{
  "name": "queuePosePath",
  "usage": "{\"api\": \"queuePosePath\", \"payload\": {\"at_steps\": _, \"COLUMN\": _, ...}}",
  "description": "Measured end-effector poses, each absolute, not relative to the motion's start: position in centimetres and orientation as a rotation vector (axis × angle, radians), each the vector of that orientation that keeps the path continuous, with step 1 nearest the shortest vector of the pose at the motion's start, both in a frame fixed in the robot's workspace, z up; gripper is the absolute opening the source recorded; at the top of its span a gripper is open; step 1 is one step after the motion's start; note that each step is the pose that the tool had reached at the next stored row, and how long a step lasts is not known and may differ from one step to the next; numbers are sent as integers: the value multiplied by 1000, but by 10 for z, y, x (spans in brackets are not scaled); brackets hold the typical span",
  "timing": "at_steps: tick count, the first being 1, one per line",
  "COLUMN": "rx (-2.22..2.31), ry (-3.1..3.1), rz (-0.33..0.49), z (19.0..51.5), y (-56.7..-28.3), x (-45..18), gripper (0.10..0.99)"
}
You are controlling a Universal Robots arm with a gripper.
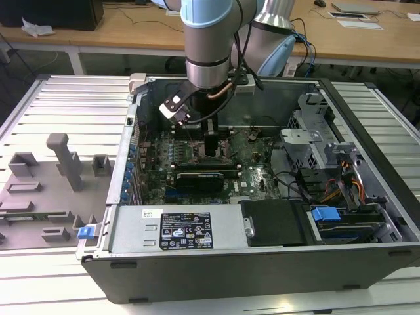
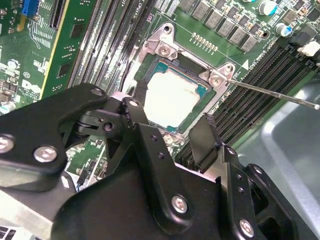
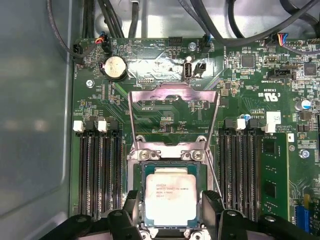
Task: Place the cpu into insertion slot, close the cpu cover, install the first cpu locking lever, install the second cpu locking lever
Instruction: 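Place the cpu into insertion slot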
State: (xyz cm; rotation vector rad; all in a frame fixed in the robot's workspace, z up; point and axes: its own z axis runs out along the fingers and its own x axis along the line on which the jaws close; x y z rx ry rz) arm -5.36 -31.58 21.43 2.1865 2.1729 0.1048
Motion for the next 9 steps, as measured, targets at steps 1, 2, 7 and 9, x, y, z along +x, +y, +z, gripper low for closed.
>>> {"api": "queuePosePath", "payload": {"at_steps": 1, "rx": 2187, "ry": 2173, "rz": 105, "z": 214, "y": -316, "x": -54, "gripper": 533}}
{"api": "queuePosePath", "payload": {"at_steps": 2, "rx": 2186, "ry": 2173, "rz": 105, "z": 214, "y": -316, "x": -54, "gripper": 412}}
{"api": "queuePosePath", "payload": {"at_steps": 7, "rx": 2186, "ry": 2173, "rz": 105, "z": 215, "y": -316, "x": -54, "gripper": 110}}
{"api": "queuePosePath", "payload": {"at_steps": 9, "rx": 2186, "ry": 2173, "rz": 105, "z": 215, "y": -316, "x": -54, "gripper": 106}}
